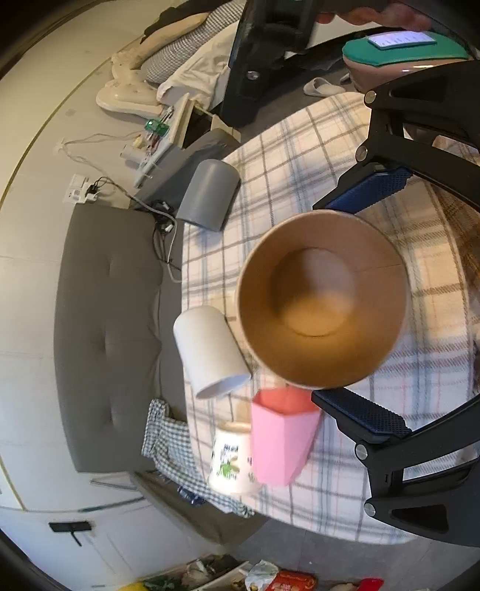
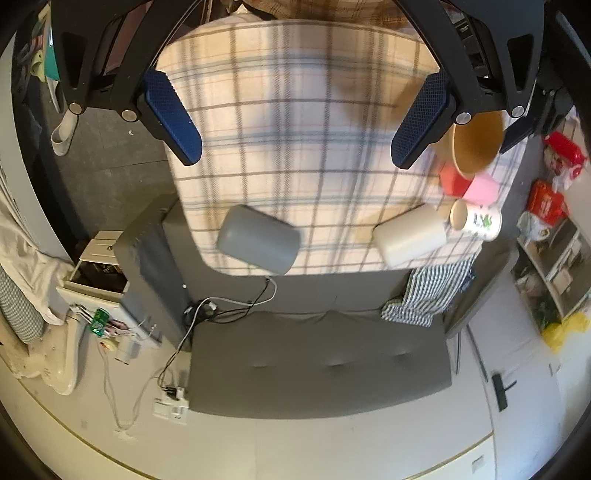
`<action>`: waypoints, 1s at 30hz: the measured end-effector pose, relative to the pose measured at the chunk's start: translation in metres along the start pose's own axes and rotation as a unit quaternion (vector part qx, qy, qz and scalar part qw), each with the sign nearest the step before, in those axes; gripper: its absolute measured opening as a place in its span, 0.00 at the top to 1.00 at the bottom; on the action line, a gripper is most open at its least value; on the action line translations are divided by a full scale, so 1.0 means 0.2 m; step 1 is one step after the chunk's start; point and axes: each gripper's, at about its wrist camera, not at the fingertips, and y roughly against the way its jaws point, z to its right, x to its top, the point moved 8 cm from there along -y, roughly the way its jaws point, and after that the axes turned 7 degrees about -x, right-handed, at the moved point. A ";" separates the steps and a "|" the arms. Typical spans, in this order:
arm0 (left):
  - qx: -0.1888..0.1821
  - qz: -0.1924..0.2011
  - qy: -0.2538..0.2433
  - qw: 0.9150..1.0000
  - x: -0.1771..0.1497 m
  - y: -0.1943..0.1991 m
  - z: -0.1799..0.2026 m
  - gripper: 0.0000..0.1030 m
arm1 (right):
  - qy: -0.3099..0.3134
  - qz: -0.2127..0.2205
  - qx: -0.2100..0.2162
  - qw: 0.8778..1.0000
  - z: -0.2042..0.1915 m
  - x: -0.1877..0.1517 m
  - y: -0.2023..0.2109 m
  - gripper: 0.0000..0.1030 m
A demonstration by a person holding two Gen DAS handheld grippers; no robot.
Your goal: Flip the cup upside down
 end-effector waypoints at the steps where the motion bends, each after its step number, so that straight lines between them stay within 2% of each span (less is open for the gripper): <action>1: 0.000 -0.006 -0.002 1.000 0.00 -0.03 0.01 0.10 | 0.002 -0.003 -0.001 1.000 -0.01 0.00 -0.01 0.00; 11: -0.007 -0.045 -0.012 0.999 0.11 -0.33 0.11 0.10 | -0.032 -0.017 -0.021 0.999 0.20 -0.01 -0.12 0.00; 17: 0.019 -0.057 -0.035 0.998 0.20 -0.49 0.11 0.10 | -0.051 -0.029 -0.022 0.998 0.31 -0.03 -0.20 0.00; 20: 0.013 -0.056 -0.041 0.998 0.24 -0.50 0.12 0.10 | -0.057 -0.037 -0.024 0.997 0.35 -0.05 -0.24 0.00; 24: -0.002 -0.051 -0.025 0.998 0.27 -0.44 0.12 0.10 | -0.070 -0.043 -0.026 0.996 0.40 -0.05 -0.27 0.00; 30: -0.008 -0.059 -0.010 0.998 0.15 -0.34 0.10 0.10 | -0.076 -0.037 -0.021 0.996 0.40 -0.03 -0.27 0.00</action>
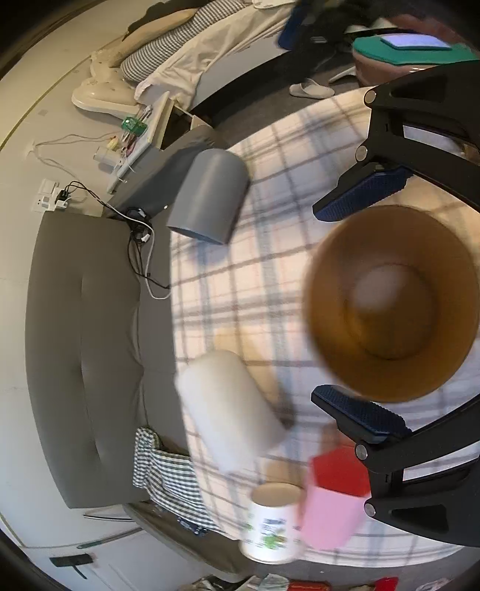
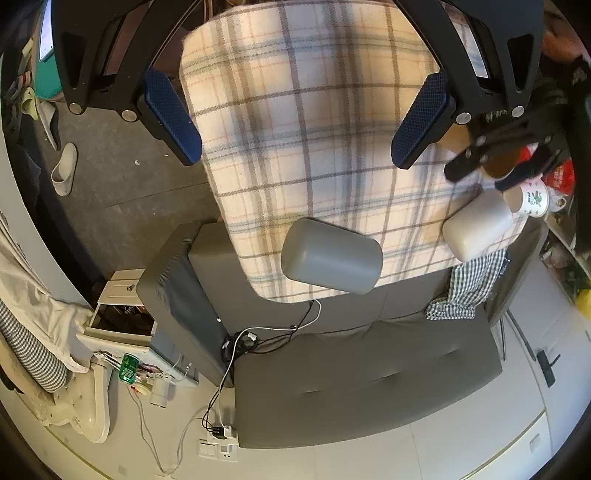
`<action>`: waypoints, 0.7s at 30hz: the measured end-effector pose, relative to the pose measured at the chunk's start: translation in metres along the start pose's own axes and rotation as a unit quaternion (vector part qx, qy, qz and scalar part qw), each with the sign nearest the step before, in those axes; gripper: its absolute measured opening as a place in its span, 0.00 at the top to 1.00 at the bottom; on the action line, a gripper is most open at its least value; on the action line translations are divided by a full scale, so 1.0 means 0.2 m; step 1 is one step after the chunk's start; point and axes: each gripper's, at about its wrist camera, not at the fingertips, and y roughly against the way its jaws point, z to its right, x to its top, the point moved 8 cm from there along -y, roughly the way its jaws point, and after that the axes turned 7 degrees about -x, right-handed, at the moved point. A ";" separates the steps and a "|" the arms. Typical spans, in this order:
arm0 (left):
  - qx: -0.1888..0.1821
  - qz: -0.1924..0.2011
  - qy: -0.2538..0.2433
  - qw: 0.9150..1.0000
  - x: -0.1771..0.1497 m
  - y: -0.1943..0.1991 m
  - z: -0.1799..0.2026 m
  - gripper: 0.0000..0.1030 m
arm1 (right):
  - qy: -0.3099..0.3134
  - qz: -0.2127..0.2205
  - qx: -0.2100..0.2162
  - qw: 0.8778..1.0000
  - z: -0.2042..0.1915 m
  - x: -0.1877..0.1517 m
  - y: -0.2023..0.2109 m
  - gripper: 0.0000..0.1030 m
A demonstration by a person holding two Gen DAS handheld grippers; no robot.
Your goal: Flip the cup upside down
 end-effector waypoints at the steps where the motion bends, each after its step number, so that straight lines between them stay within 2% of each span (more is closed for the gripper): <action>1: -0.006 -0.001 0.004 1.000 -0.03 0.02 0.00 0.10 | 0.002 0.001 0.000 1.000 0.00 0.00 0.01 0.00; 4: 0.000 0.008 0.013 1.000 -0.09 0.10 -0.02 0.10 | 0.001 0.004 0.002 1.000 -0.01 -0.01 0.03 0.00; 9: -0.006 0.036 0.016 0.999 -0.08 0.27 -0.03 0.10 | 0.008 0.014 0.009 1.000 -0.05 -0.01 0.10 0.00; 17: -0.005 0.009 0.041 0.999 -0.32 0.33 -0.12 0.10 | 0.027 0.040 0.012 0.999 -0.14 -0.02 0.26 0.00; 21: -0.016 0.008 0.046 0.999 -0.34 0.35 -0.12 0.10 | 0.041 0.046 0.015 0.998 -0.22 -0.04 0.31 0.00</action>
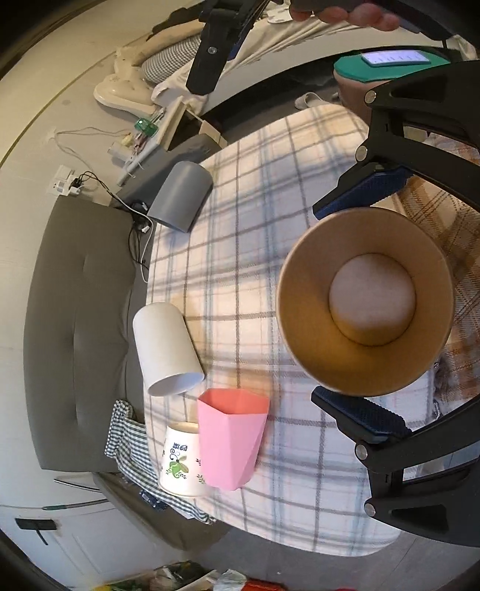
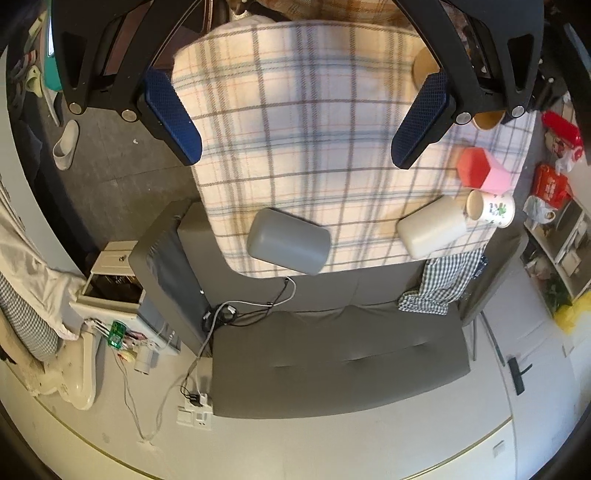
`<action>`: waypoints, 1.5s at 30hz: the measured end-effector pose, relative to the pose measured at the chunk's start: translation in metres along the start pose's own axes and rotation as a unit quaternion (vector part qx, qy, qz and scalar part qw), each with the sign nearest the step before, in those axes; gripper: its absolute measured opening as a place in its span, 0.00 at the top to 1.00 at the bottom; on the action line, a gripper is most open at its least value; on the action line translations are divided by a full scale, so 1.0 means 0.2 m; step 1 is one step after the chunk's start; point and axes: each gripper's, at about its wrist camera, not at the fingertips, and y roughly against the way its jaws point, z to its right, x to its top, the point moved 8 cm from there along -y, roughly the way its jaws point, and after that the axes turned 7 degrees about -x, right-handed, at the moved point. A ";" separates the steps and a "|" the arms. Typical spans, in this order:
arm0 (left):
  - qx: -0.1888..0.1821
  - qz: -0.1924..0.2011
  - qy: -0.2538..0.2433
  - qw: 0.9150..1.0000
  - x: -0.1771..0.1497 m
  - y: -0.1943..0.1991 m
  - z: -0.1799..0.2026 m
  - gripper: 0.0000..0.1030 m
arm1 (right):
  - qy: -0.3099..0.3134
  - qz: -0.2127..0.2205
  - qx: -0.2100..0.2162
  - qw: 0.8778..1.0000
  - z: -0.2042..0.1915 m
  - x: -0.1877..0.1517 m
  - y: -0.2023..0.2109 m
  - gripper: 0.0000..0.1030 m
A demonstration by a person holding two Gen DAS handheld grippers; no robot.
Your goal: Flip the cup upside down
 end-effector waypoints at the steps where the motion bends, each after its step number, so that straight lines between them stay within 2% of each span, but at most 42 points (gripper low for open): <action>1: 0.000 -0.002 -0.005 1.000 0.01 -0.01 0.01 0.10 | 0.005 0.002 0.002 1.000 -0.03 0.00 0.01 0.00; 7: 0.004 -0.012 -0.037 0.999 0.15 -0.16 0.07 0.10 | 0.014 0.001 0.008 1.000 -0.07 -0.03 0.01 0.00; 16: 0.014 -0.019 -0.058 0.998 0.40 -0.37 0.14 0.10 | -0.007 -0.009 -0.007 1.000 0.07 0.00 -0.11 0.00; 21: 0.022 0.003 -0.057 0.998 0.48 -0.32 0.11 0.10 | -0.028 -0.021 -0.010 0.999 0.15 0.00 -0.19 0.00; 25: 0.034 0.038 -0.049 0.998 0.48 -0.16 0.03 0.10 | -0.028 -0.028 -0.009 0.999 0.13 -0.01 -0.21 0.00; 27: 0.046 0.056 -0.046 0.996 0.45 -0.05 -0.05 0.10 | -0.026 -0.029 -0.004 0.999 0.09 -0.03 -0.20 0.00; 31: 0.094 0.083 -0.042 0.991 0.39 0.11 -0.21 0.10 | -0.010 -0.033 0.022 0.999 -0.12 -0.12 -0.16 0.00; 33: 0.105 0.092 -0.036 0.990 0.36 0.17 -0.28 0.10 | -0.002 -0.036 0.034 0.999 -0.25 -0.17 -0.15 0.00; 40: 0.119 0.093 -0.017 0.988 0.28 0.26 -0.48 0.10 | 0.010 -0.038 0.060 0.997 -0.63 -0.30 -0.16 0.00; 44: 0.119 0.096 -0.007 0.988 0.25 0.28 -0.55 0.10 | 0.001 -0.049 0.050 0.998 -0.70 -0.33 -0.21 0.00; 45: 0.117 0.096 -0.001 0.989 0.24 0.27 -0.57 0.10 | -0.005 -0.055 0.048 0.997 -0.71 -0.33 -0.23 0.03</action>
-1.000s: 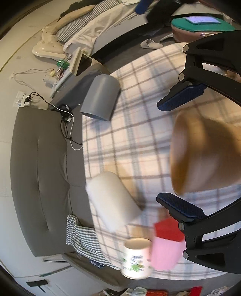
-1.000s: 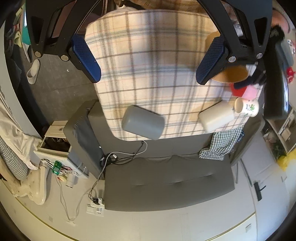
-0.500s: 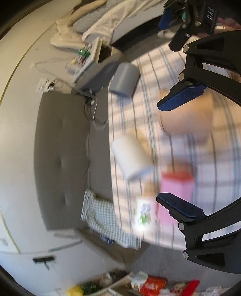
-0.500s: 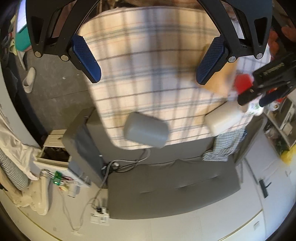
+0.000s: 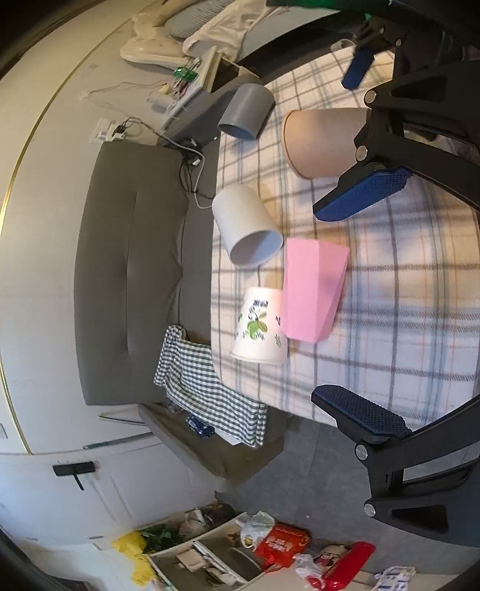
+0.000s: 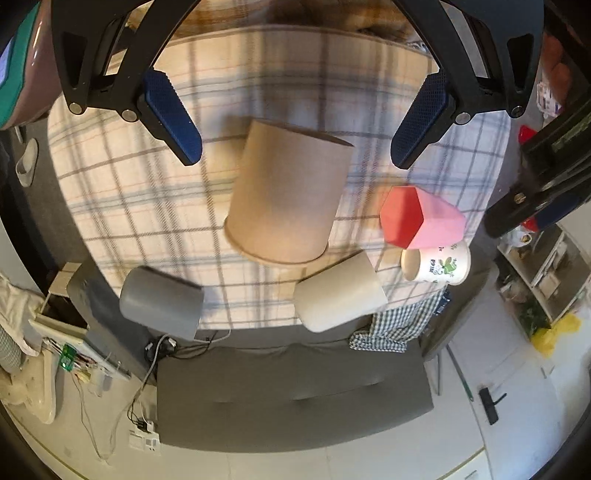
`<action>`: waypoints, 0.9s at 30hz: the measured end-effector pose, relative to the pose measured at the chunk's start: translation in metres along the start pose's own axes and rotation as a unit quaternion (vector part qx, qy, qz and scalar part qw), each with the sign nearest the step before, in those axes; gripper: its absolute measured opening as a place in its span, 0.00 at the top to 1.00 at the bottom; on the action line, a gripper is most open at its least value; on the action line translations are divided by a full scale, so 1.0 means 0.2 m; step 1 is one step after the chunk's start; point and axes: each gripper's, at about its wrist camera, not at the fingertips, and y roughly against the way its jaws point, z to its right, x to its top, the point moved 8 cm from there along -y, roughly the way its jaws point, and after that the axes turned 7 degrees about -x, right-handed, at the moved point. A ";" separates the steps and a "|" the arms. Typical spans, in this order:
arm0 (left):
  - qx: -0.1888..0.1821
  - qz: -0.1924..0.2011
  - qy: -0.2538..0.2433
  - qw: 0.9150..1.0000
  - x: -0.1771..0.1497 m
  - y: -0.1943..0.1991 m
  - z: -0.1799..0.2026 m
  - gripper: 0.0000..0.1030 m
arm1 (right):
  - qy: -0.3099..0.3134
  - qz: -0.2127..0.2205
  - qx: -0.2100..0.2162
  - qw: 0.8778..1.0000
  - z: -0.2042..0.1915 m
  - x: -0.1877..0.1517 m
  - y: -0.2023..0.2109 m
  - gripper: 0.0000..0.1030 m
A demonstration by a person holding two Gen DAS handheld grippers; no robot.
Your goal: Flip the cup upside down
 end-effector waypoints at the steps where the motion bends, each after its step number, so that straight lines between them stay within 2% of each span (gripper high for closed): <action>1: -0.002 -0.002 0.005 1.000 -0.01 -0.01 -0.01 0.10 | -0.006 -0.006 0.000 1.000 0.00 -0.01 -0.02 0.05; 8: -0.013 -0.014 0.019 1.000 -0.04 -0.05 -0.04 0.10 | -0.024 -0.047 0.008 0.999 -0.03 -0.07 -0.15 0.13; 11: -0.016 -0.019 0.022 0.999 -0.06 -0.06 -0.04 0.10 | -0.022 -0.062 0.005 0.998 -0.02 -0.10 -0.20 0.24; 13: -0.017 -0.022 0.024 0.999 -0.06 -0.06 -0.03 0.10 | -0.029 -0.066 0.013 0.997 0.00 -0.10 -0.20 0.25; 23: -0.032 -0.022 0.021 0.999 -0.06 -0.06 0.05 0.10 | 0.018 0.002 0.006 1.000 0.05 0.08 0.02 0.25; 27: -0.034 -0.023 0.022 0.999 -0.06 -0.06 0.08 0.10 | 0.030 0.009 0.004 0.999 0.07 0.12 0.03 0.26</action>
